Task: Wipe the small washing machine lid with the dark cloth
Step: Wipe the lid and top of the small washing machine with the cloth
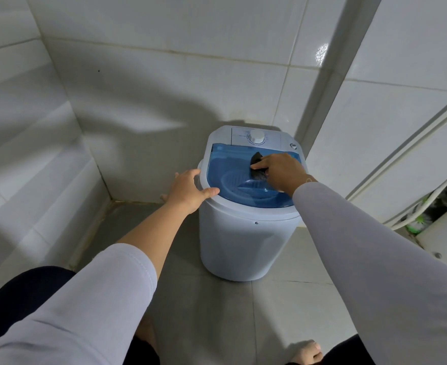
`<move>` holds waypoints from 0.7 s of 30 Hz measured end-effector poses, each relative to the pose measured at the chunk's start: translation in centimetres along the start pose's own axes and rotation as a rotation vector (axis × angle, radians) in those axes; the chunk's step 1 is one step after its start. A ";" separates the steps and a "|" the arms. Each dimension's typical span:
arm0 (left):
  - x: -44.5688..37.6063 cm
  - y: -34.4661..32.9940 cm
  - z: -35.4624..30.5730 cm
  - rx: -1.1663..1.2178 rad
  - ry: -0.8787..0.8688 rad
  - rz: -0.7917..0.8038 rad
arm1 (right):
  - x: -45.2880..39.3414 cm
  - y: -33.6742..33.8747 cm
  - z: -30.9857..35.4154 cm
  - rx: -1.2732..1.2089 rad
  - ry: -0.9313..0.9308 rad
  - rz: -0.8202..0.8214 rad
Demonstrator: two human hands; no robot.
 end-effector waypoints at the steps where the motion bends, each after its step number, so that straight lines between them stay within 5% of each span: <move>1: 0.0 0.0 0.0 0.001 -0.002 0.000 | 0.1 0.0 -0.6 -0.009 -0.015 0.003; 21: -0.5 0.0 0.2 -0.059 0.014 -0.009 | 3.4 1.5 -9.5 -0.072 -0.301 0.022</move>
Point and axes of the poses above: each hand's wrist, its own x-axis away from the middle knuckle, its own y-axis out of the back of the hand, z = x × y, the point moved 3 cm from there along -x, towards the middle knuckle, and after that the axes turned 10 degrees about -y, right-handed, at the moved point
